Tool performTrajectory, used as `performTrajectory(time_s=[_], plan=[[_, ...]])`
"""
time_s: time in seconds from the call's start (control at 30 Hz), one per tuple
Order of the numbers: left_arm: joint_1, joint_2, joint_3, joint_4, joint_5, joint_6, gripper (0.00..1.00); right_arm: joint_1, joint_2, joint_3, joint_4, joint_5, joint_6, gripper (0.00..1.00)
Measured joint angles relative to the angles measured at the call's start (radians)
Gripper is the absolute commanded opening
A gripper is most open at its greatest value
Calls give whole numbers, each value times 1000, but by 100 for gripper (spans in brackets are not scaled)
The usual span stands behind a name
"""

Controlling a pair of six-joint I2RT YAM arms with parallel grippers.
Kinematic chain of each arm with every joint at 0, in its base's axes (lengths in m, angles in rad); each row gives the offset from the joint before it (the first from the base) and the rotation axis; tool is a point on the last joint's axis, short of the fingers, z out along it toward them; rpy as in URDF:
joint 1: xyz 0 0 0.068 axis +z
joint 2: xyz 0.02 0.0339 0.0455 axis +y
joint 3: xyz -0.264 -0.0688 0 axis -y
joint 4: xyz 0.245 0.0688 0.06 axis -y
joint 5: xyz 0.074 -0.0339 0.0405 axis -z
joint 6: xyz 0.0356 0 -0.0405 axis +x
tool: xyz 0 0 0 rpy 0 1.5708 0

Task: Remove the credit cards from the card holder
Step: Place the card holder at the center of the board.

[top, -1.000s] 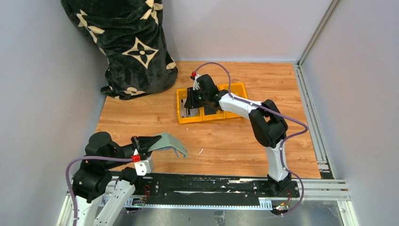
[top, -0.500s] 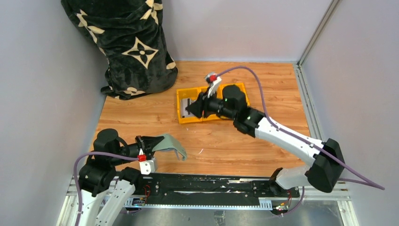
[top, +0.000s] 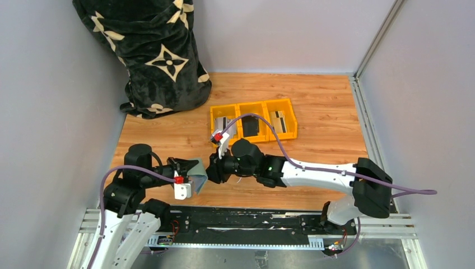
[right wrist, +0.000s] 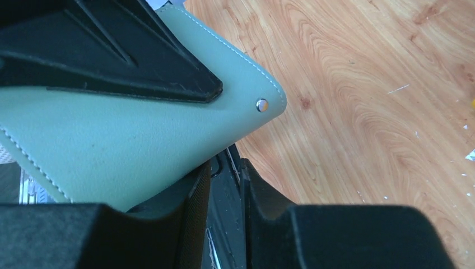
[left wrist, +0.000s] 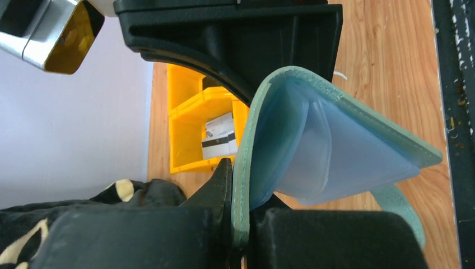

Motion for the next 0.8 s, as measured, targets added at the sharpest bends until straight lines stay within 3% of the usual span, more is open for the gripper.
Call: performTrajectory(time_s=[0.23, 0.4, 0.5, 0.53, 0.63, 0.8], plan=[[0, 3, -140, 21, -82, 209, 0, -24, 40, -18, -11, 60, 52, 40], [0, 48, -249, 5, -170, 428, 1, -100, -76, -150, -11, 100, 108, 45], [-1, 98, -285, 5, -218, 560, 25, -163, -201, -249, -31, 145, 137, 51], [-1, 117, -293, 5, -233, 599, 29, -186, -250, -281, -39, 165, 143, 53], [-1, 174, -298, 12, -269, 702, 32, -243, -370, -345, -64, 212, 156, 57], [-3, 249, -314, 102, -311, 747, 36, -320, -520, -384, -121, 253, 156, 60]])
